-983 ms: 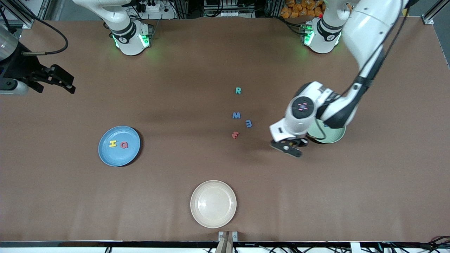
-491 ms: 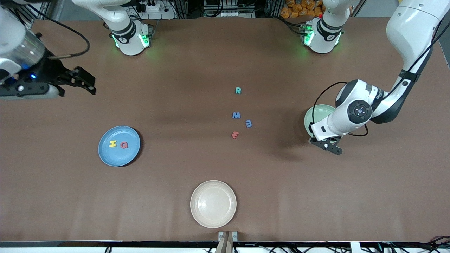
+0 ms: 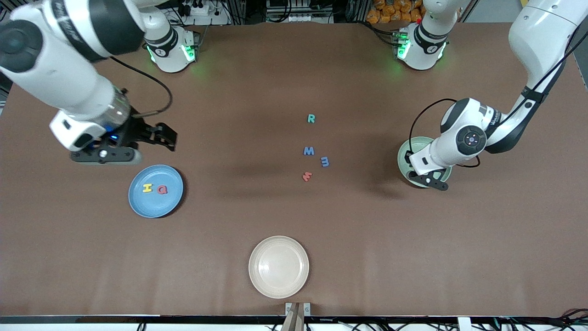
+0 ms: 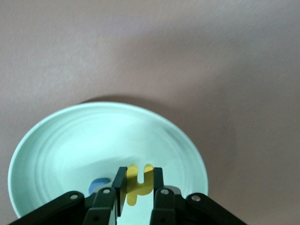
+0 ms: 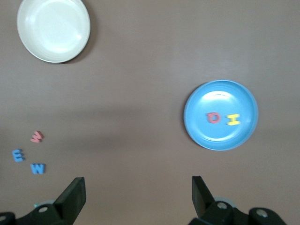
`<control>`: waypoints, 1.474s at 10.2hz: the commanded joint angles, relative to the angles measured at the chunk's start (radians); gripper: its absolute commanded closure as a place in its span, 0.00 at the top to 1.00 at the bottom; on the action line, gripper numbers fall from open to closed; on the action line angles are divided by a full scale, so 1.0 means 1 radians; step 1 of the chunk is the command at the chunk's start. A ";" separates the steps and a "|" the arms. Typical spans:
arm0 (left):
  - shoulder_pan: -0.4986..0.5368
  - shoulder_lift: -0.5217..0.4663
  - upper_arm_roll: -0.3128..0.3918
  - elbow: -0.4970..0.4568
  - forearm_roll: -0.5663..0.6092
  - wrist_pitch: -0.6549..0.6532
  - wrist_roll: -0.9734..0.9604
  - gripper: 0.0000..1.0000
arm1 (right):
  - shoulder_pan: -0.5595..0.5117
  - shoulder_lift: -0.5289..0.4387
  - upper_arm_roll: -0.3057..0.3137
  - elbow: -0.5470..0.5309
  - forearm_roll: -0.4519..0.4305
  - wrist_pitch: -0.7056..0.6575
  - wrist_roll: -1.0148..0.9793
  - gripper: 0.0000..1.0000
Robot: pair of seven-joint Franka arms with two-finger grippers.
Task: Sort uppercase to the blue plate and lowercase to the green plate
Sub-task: 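Carry the yellow letter to the green plate and open the left gripper, then lower the right gripper over the blue W and grasp it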
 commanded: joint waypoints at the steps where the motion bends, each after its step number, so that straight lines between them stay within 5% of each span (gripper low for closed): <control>1: 0.044 -0.046 -0.022 -0.057 -0.001 0.033 -0.019 0.00 | 0.071 0.027 -0.004 0.014 0.012 0.036 0.077 1.00; 2: 0.052 -0.046 -0.023 -0.059 -0.001 0.033 -0.038 0.00 | 0.104 0.044 -0.004 0.014 0.011 0.050 0.098 1.00; 4: 0.057 -0.048 -0.035 -0.060 -0.001 0.033 -0.102 0.19 | 0.177 0.093 -0.003 0.013 0.000 0.088 0.147 1.00; 9: 0.064 -0.152 -0.074 -0.048 -0.002 0.024 -0.265 0.49 | 0.339 0.237 0.025 0.008 -0.072 0.264 0.325 1.00; 12: 0.109 -0.219 -0.092 -0.022 -0.022 0.004 -0.265 0.52 | 0.434 0.352 0.022 0.008 -0.104 0.375 0.422 1.00; 15: 0.112 -0.258 -0.118 0.103 -0.097 -0.118 -0.259 0.59 | 0.491 0.470 0.022 0.011 -0.109 0.467 0.468 1.00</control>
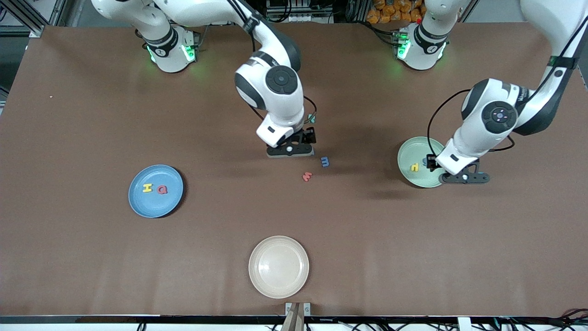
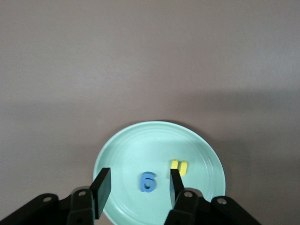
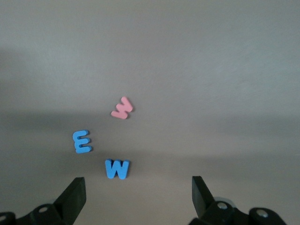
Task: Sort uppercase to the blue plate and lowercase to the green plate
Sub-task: 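Lower the right gripper over the blue W and grasp it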
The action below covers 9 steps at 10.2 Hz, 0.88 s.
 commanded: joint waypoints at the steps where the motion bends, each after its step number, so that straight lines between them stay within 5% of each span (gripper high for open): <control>1: 0.010 -0.037 -0.041 0.081 -0.063 -0.097 -0.003 0.62 | 0.034 0.082 -0.004 0.023 -0.021 0.067 0.077 1.00; 9: 0.010 -0.037 -0.086 0.084 -0.074 -0.117 -0.014 0.70 | 0.076 0.214 -0.002 0.037 -0.077 0.158 0.200 0.87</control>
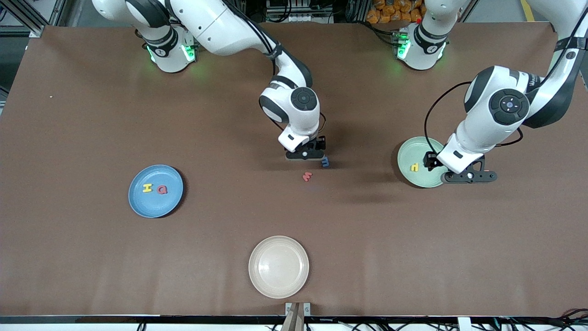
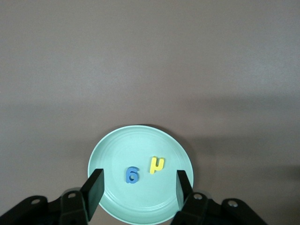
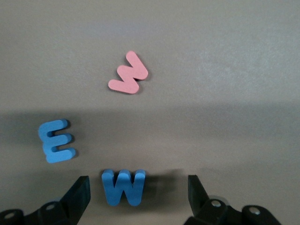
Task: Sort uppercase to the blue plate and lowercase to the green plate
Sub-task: 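Lower the right gripper over the blue W and grasp it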
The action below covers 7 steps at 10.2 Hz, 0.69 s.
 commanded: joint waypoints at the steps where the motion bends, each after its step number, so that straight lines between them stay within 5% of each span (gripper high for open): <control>1: 0.011 -0.016 -0.009 -0.002 -0.022 -0.016 -0.007 0.70 | 0.011 0.034 -0.002 0.029 -0.018 0.004 0.065 0.86; 5: 0.013 -0.013 -0.009 0.014 -0.022 -0.017 -0.005 0.73 | 0.013 0.049 -0.002 0.046 -0.015 0.017 0.085 0.67; 6: 0.011 -0.011 -0.011 0.030 -0.022 -0.017 -0.009 0.73 | 0.013 0.051 -0.002 0.052 -0.015 0.017 0.085 0.53; 7: 0.011 -0.010 -0.011 0.032 -0.022 -0.020 -0.004 0.73 | 0.013 0.049 -0.002 0.054 -0.018 0.017 0.083 0.29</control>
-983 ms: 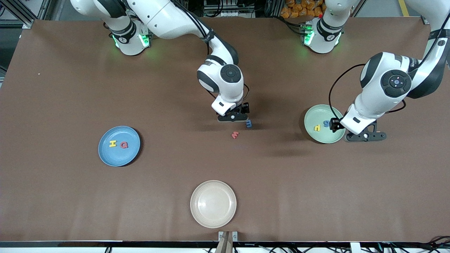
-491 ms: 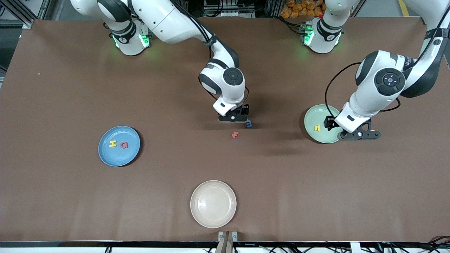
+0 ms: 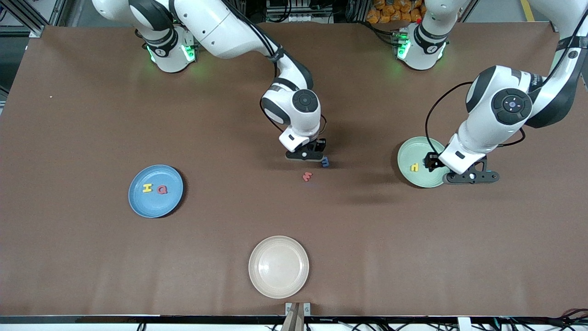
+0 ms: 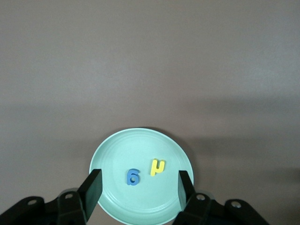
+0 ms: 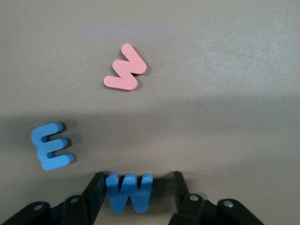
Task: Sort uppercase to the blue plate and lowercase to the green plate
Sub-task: 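Lower the right gripper over the blue W and grasp it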
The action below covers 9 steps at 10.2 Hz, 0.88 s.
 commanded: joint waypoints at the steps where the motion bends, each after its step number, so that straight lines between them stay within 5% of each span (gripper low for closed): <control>1: 0.010 -0.008 -0.010 0.018 -0.022 -0.019 0.001 0.73 | 0.011 0.024 -0.002 0.042 -0.021 -0.002 0.025 0.09; 2: 0.010 -0.005 -0.010 0.033 -0.022 -0.019 0.001 0.72 | 0.009 0.022 -0.002 0.042 -0.023 -0.004 0.019 0.00; 5: 0.001 -0.003 -0.013 0.044 -0.022 -0.027 0.001 0.72 | -0.002 -0.008 -0.003 0.042 -0.027 -0.013 -0.003 0.00; 9: -0.003 -0.002 -0.013 0.059 -0.022 -0.029 -0.001 0.73 | -0.158 -0.187 -0.003 0.019 -0.015 -0.255 -0.176 0.00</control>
